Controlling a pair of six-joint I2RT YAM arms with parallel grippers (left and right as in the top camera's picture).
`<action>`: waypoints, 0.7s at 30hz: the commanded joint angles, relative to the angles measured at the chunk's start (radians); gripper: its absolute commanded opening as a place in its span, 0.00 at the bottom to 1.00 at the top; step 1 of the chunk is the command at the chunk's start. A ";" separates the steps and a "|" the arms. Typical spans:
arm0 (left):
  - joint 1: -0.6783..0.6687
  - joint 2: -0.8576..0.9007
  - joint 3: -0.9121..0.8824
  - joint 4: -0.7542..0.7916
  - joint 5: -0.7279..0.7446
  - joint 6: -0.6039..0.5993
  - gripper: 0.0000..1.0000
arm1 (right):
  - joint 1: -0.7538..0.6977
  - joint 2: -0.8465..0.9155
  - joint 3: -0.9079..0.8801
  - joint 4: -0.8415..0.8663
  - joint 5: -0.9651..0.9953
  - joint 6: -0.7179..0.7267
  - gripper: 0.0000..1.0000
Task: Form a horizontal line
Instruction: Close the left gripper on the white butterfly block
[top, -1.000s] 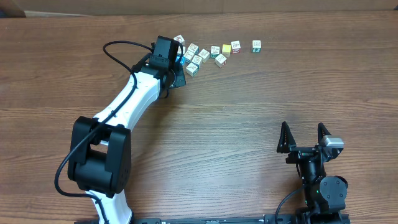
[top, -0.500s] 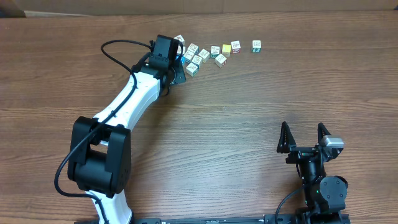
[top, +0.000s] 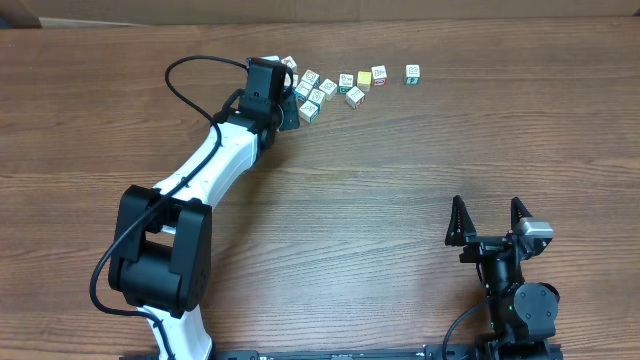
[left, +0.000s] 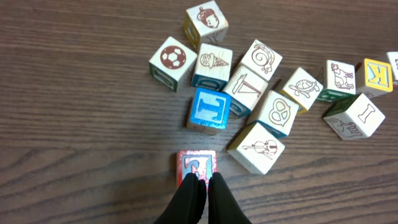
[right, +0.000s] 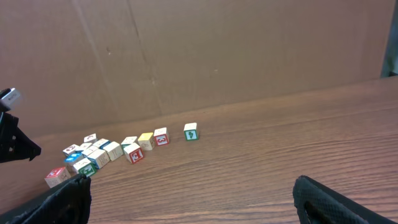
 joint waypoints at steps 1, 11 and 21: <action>0.010 0.028 -0.009 0.016 0.023 0.026 0.04 | -0.003 -0.010 -0.014 0.004 -0.001 -0.005 1.00; 0.024 0.118 -0.009 0.063 0.050 -0.016 0.04 | -0.003 -0.010 -0.014 0.004 -0.001 -0.005 1.00; 0.046 0.141 -0.009 0.070 0.051 -0.038 0.04 | -0.003 -0.010 -0.014 0.004 -0.001 -0.005 1.00</action>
